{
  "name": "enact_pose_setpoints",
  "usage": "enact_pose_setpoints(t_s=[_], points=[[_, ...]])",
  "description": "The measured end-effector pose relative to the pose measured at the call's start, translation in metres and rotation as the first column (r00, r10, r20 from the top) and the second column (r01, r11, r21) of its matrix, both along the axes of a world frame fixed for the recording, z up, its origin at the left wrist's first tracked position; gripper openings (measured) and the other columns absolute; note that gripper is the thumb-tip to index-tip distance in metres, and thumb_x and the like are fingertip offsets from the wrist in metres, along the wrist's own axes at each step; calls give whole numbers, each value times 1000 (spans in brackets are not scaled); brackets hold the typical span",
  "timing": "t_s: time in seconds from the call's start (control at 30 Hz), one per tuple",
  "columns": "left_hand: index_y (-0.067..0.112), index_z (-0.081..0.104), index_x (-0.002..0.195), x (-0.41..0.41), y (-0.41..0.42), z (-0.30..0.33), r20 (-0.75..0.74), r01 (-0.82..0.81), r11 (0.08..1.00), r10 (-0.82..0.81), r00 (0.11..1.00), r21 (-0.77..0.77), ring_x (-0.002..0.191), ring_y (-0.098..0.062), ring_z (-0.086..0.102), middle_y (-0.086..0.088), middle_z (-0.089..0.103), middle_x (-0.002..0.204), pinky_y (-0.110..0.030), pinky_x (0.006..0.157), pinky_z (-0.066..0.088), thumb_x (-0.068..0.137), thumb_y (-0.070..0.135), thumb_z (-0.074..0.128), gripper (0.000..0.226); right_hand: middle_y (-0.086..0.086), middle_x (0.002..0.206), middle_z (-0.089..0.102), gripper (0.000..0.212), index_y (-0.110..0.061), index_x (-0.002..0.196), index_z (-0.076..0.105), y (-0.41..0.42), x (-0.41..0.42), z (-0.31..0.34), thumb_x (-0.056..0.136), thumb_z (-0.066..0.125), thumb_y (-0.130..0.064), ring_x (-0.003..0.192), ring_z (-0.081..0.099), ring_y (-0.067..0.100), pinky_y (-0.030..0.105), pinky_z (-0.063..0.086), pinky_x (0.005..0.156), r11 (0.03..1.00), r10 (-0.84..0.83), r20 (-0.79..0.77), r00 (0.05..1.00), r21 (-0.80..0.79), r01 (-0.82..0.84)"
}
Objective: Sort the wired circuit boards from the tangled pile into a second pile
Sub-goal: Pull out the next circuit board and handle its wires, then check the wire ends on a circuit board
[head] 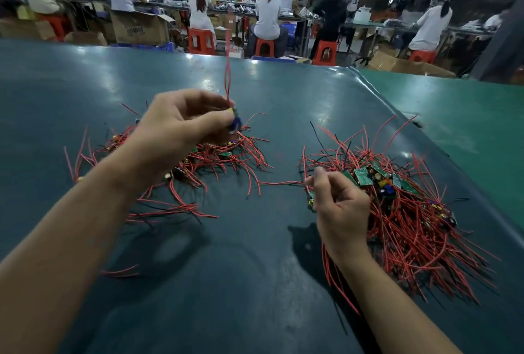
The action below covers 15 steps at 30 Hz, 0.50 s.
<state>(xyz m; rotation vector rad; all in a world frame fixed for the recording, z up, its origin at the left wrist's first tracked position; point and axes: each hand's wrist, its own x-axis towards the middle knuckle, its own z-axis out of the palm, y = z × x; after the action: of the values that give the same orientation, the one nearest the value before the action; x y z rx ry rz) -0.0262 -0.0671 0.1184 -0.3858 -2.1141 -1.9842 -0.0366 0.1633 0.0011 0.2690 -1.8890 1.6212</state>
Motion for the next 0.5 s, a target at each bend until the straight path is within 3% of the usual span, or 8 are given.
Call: enact_pose_setpoints(t_s=[0.07,0.13,0.2,0.3,0.5], points=[[8,60,91,-3,25,-11,164,99,915,-176,971,391,63,-18,71,-6,73,76,-25,61,58,71,5,72,24,9,61,53,6,-28,90,70,-5,3,-2,90,64,-30,50,47,30,41,42,50,991,103,27,994,79,-105],[8,57,90,-5,50,-34,264,72,845,-244,933,529,65,-19,72,-7,73,78,-27,62,59,65,10,68,27,4,69,60,19,-41,103,67,-9,6,-2,88,67,-30,55,57,31,45,51,56,973,180,53,982,140,-186],[10,56,88,-3,70,-61,308,41,822,-259,915,568,65,-21,71,-11,74,78,-29,66,60,64,8,67,26,-11,72,67,22,-48,100,68,-10,6,0,86,67,-31,57,63,17,32,54,57,967,234,87,968,86,-242],[10,54,86,-1,81,-90,330,-6,801,-239,913,598,57,-18,69,-11,72,71,-28,64,58,62,5,68,28,-17,68,68,15,-40,86,72,-9,5,1,86,68,-26,53,58,0,10,43,54,967,256,107,961,-14,-256],[7,55,85,-5,75,-106,259,11,849,-173,950,528,49,-16,62,-8,67,63,-24,58,55,62,4,71,28,-10,61,65,6,-20,81,76,-11,5,4,83,71,-25,47,52,0,9,39,49,927,346,161,924,-214,-309]])
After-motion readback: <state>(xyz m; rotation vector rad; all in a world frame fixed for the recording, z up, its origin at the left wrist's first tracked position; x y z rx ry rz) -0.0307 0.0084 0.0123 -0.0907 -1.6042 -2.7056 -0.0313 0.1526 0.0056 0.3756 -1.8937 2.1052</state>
